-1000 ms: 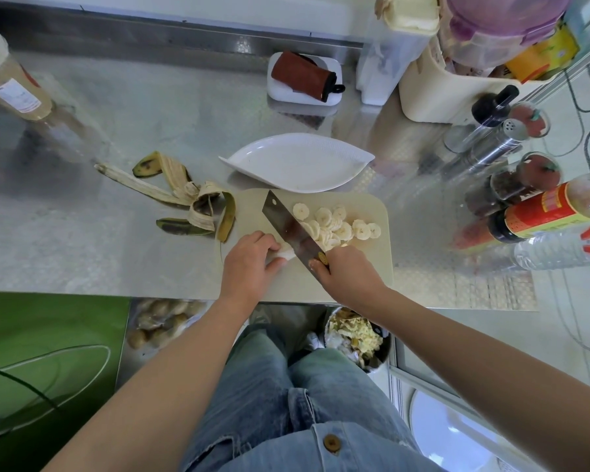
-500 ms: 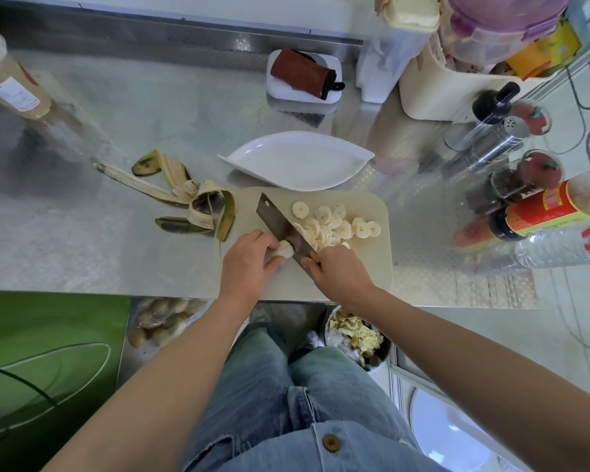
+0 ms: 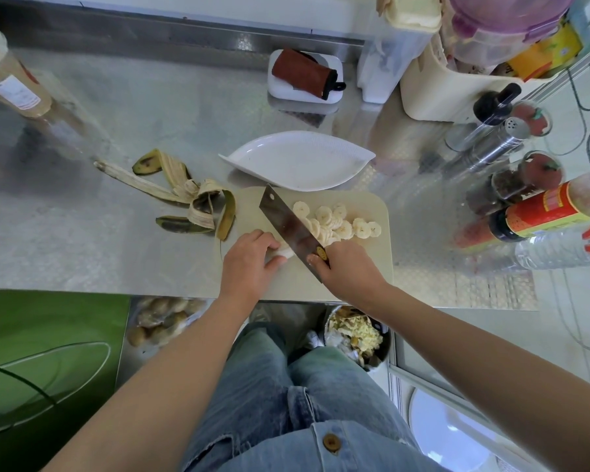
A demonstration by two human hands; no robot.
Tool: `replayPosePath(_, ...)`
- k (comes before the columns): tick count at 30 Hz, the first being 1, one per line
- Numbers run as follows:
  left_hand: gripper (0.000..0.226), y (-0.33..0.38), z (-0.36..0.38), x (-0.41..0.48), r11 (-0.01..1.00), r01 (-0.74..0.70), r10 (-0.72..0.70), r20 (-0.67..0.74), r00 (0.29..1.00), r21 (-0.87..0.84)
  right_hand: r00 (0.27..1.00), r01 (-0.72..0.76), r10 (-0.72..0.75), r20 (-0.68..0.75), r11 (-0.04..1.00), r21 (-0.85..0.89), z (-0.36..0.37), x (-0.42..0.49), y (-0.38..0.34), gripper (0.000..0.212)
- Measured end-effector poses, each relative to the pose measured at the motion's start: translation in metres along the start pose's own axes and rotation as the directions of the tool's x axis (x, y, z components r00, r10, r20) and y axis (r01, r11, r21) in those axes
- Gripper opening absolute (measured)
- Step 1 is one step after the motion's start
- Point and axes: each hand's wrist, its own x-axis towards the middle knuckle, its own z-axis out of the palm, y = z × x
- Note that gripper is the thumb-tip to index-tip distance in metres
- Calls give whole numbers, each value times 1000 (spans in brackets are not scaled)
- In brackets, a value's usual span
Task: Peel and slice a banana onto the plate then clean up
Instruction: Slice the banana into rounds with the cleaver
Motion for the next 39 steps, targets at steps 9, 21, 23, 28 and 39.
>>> replayPosePath(9, 22, -1, 2, 1, 1000, 12, -12, -1, 1000, 7, 999, -19, 19, 27, 1000, 7, 14, 3, -8, 49)
replayPosePath(21, 22, -3, 0, 2, 1000, -3, 3, 8, 1000, 5, 999, 5, -2, -43, 998, 59, 2, -3, -2, 51)
replayPosePath(23, 23, -2, 0, 2, 1000, 0, 0, 10, 1000, 6, 999, 7, -6, -34, 999, 49, 0, -4, -2, 50)
replayPosePath(28, 22, -1, 0, 2, 1000, 6, -6, 11, 1000, 6, 1000, 5, -5, -14, 1000, 29, 0, -5, -4, 49)
replayPosePath(39, 21, -2, 2, 2, 1000, 17, -17, -4, 1000, 7, 1000, -23, 23, 6, 999, 22, 21, 1, -13, 39)
